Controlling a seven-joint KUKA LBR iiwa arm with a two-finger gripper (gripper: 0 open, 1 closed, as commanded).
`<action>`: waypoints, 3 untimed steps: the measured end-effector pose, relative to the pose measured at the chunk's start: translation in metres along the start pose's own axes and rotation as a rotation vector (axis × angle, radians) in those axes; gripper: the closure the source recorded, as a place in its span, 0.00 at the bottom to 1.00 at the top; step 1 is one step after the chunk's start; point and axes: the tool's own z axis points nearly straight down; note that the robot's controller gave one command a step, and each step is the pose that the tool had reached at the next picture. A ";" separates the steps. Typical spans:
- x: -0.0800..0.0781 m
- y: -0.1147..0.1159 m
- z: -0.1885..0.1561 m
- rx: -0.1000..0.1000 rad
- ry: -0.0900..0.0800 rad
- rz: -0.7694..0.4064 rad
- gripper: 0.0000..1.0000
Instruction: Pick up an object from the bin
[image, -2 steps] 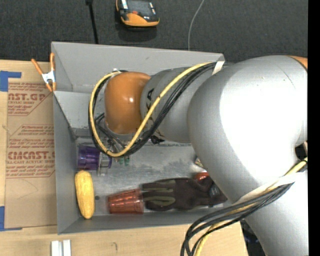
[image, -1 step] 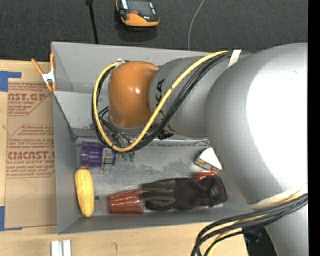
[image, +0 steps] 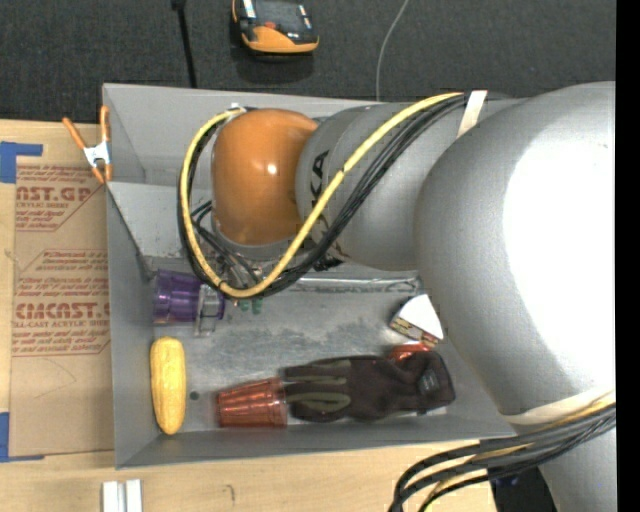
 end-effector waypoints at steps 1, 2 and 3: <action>0.013 -0.007 -0.007 0.011 0.027 -0.001 1.00; 0.004 -0.003 -0.045 0.002 0.006 0.004 1.00; 0.020 -0.003 -0.065 0.009 0.021 0.006 1.00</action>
Offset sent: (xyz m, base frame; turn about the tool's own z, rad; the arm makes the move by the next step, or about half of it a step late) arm 0.0032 0.0038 -0.0092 0.0217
